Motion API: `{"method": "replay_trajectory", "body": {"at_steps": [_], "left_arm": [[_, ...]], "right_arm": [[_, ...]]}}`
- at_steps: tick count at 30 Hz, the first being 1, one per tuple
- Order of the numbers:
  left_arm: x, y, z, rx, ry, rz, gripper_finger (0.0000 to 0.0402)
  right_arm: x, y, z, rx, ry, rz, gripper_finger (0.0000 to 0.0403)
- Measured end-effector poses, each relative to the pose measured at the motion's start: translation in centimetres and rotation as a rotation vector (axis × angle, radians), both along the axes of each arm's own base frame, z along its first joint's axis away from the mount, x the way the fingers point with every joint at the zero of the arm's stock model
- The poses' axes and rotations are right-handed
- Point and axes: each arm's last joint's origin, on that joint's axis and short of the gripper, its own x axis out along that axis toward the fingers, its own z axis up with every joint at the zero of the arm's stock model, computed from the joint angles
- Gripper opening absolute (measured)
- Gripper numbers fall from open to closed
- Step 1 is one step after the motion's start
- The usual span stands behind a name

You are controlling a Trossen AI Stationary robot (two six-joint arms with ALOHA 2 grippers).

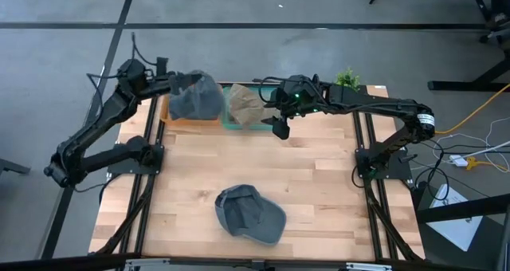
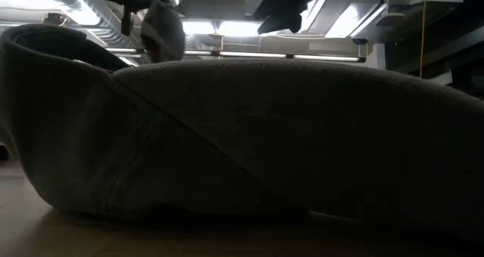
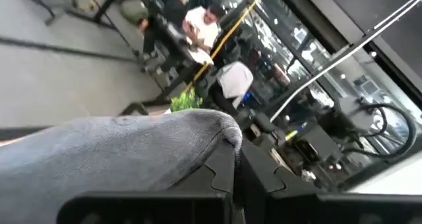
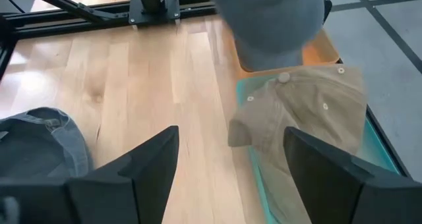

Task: Pick & Place hat
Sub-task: Put the top gray cap into the orange bin

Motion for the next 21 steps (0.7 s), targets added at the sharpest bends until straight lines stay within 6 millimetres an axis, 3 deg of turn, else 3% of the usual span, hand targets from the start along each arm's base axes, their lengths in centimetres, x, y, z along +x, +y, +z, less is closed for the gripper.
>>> {"method": "replay_trajectory", "body": {"at_steps": [5,11,21], "left_arm": [[-1.2,-0.1,-0.1,0.047,0.052,0.063,0.0003],[-1.7,0.2,-1.9,0.027,0.237,0.112,0.0003],[-1.2,0.7,-3.1,0.063,0.357,0.051,0.0003]], "right_arm": [[0.0,0.0,0.0,0.0,-0.001,0.0,0.0271],[0.0,0.0,0.0,0.0,-0.001,0.0,0.0271],[0.0,0.0,0.0,-0.001,-0.001,-0.001,0.0271]]}}
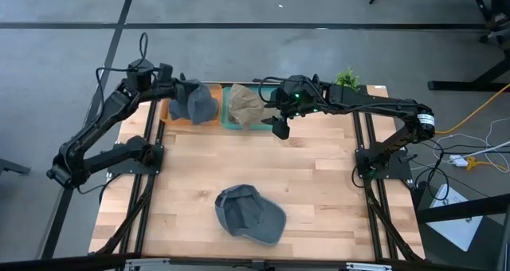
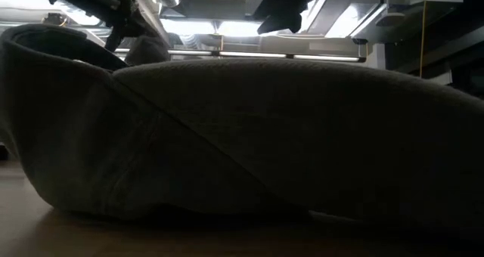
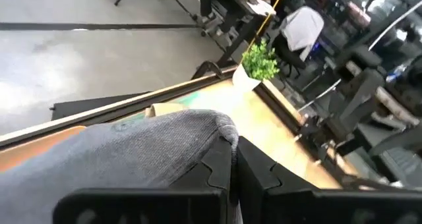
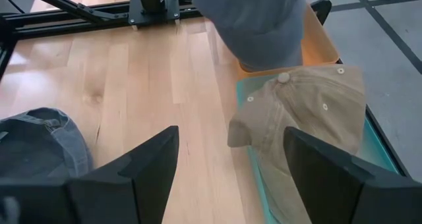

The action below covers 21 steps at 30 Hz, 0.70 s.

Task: Pick & Place hat
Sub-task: Put the top gray cap into the orange bin

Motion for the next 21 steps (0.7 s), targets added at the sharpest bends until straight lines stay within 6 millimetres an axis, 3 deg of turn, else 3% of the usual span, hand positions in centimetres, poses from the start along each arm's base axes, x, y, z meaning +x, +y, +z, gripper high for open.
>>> {"method": "replay_trajectory", "body": {"at_steps": [11,21], "left_arm": [[-0.9,0.1,-1.5,0.14,0.332,0.109,0.0006],[-1.9,-0.2,-2.8,0.156,0.628,0.209,0.0016]], "right_arm": [[0.0,0.0,0.0,0.024,-0.005,-0.018,0.0271],[0.2,-0.1,0.2,0.021,-0.034,-0.034,0.0271]]}}
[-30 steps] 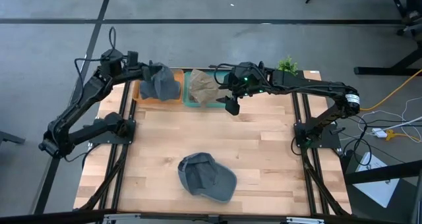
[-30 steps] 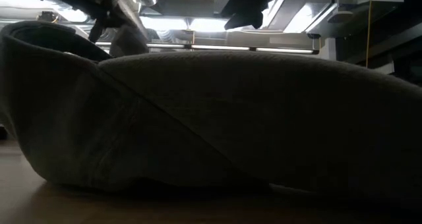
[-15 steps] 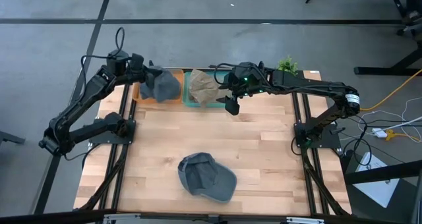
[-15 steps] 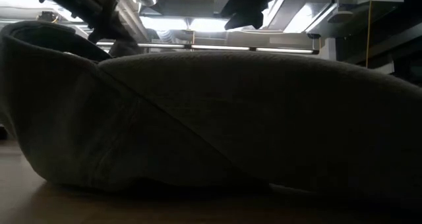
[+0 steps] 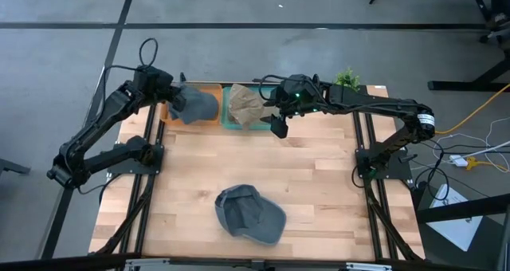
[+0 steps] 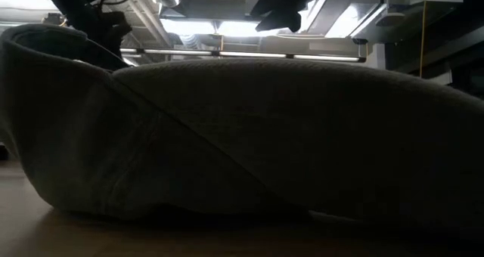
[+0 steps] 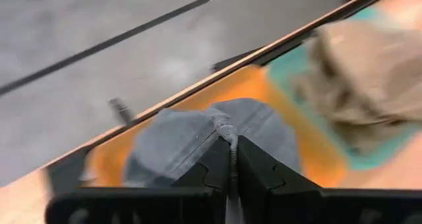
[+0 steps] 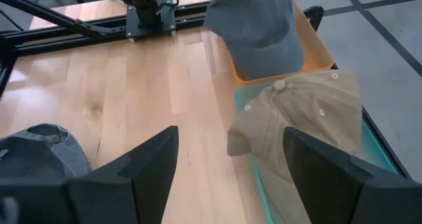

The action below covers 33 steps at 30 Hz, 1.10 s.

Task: Pick & Place hat
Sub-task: Put the top gray cap into the orange bin

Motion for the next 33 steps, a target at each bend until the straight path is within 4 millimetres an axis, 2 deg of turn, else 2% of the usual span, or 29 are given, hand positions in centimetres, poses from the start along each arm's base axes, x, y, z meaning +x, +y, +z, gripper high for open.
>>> {"method": "replay_trajectory", "body": {"at_steps": [4,10,18,22,25,33], "left_arm": [[-0.4,0.0,-0.2,0.025,0.107,0.037,0.0025],[-0.5,-0.1,-0.7,-0.017,0.158,0.03,0.0056],[-0.3,0.1,-1.6,-0.122,0.173,0.068,0.015],[-0.1,0.2,-1.4,-0.115,0.125,0.093,0.0197],[0.0,0.3,-1.2,-0.111,0.075,0.114,0.0217],[0.1,-0.1,1.0,0.004,-0.203,0.092,0.0221]], "right_arm": [[0.0,0.0,0.0,-0.003,-0.002,-0.004,0.0271],[0.0,0.0,0.0,-0.003,-0.003,-0.004,0.0271],[-0.1,0.0,-0.2,0.003,0.02,-0.005,0.0271],[-0.2,0.0,-0.3,0.009,0.036,-0.006,0.0271],[-0.2,0.0,-0.3,0.019,0.037,-0.013,0.0271],[-0.4,0.1,-0.6,0.039,0.069,-0.024,0.0271]]}}
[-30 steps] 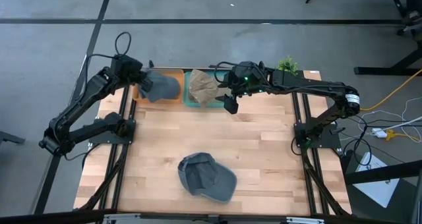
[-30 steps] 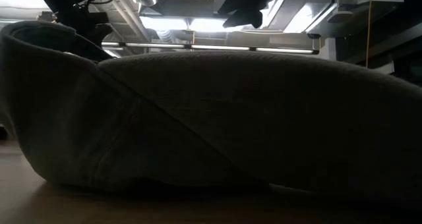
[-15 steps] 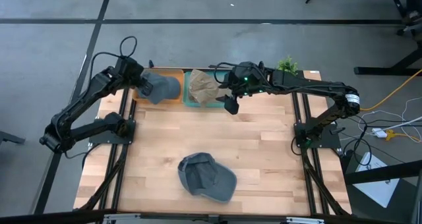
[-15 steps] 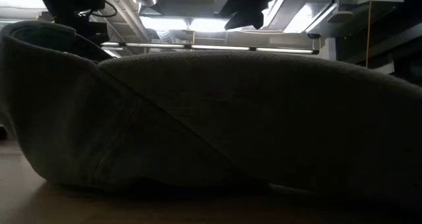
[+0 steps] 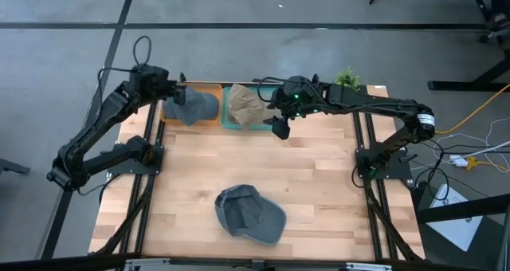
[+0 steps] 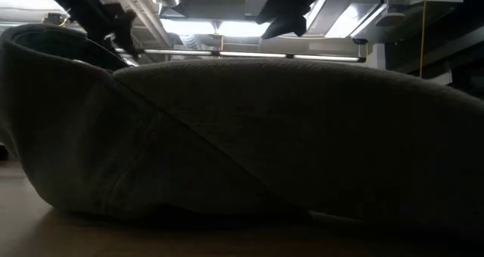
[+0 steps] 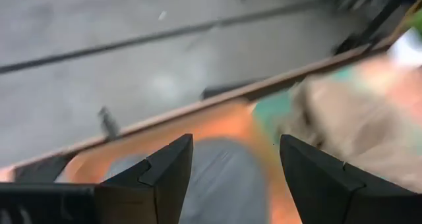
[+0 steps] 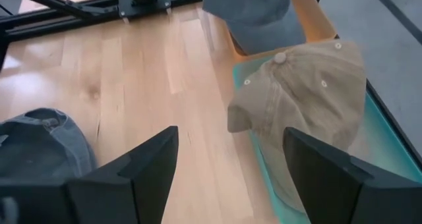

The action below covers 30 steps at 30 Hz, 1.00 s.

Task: Pick & Place hat
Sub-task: Put the top gray cap into the orange bin, then put the gray cap into the orange bin

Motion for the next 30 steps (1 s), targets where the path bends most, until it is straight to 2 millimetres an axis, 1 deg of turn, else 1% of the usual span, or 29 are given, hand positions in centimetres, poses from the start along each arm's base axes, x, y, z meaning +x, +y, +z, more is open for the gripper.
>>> {"method": "replay_trajectory", "body": {"at_steps": [7,11,14,22,30], "left_arm": [[-0.3,-1.3,2.8,0.121,-0.31,-0.089,0.0221],[-0.4,-2.3,4.3,0.143,-0.486,-0.218,0.022],[-0.3,-2.8,5.1,0.145,-0.577,-0.337,0.0218],[0.4,-4.3,6.4,0.101,-0.712,-0.605,0.0217],[1.8,-6.1,6.4,0.003,-0.744,-0.796,0.0217]], "right_arm": [[-0.1,0.0,-0.1,0.008,0.01,-0.003,0.0271],[-0.1,0.0,-0.1,0.044,0.003,-0.027,0.0271],[0.0,0.3,-0.1,0.096,-0.007,-0.015,0.0271],[0.4,2.5,0.0,0.289,-0.026,0.098,0.0271],[0.5,5.3,0.1,0.474,0.007,0.257,0.0271]]}}
